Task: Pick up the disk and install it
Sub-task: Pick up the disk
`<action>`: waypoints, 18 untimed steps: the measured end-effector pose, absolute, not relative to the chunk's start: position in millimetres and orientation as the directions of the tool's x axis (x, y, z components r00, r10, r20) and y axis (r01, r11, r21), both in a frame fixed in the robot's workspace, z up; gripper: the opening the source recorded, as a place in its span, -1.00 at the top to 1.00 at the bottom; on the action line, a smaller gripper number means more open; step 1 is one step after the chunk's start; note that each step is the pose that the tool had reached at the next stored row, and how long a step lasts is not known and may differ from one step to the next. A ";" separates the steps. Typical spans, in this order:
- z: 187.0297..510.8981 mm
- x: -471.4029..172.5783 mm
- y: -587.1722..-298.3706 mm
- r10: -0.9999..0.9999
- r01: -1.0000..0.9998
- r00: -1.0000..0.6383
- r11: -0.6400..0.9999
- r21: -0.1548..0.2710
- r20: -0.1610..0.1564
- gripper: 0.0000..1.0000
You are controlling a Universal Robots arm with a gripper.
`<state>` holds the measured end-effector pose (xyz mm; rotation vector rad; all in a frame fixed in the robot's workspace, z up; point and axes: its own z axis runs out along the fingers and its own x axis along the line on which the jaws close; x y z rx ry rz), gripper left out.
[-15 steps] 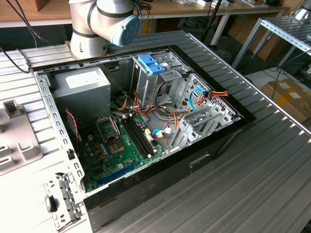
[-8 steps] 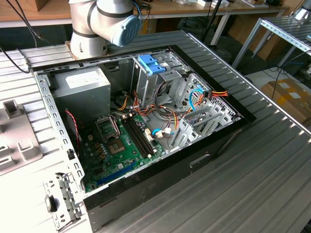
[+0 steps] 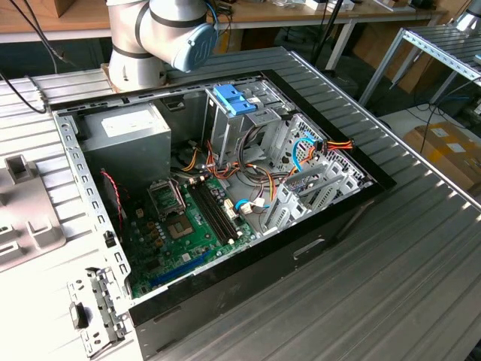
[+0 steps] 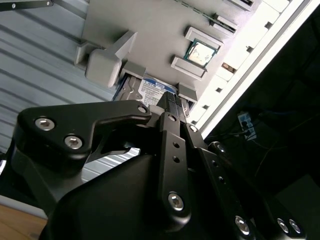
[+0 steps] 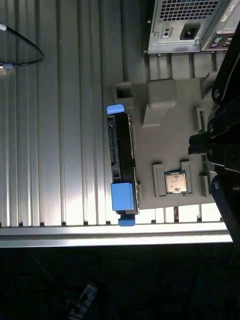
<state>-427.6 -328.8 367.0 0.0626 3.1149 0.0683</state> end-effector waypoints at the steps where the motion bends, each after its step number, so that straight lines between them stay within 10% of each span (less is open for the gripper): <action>1: 366.9 -427.6 -328.8 0.038 0.037 -0.999 0.998 0.044 -0.024 0.79; 18: 366.9 -427.6 -328.8 -0.014 -0.015 -1.000 0.999 0.044 -0.024 0.79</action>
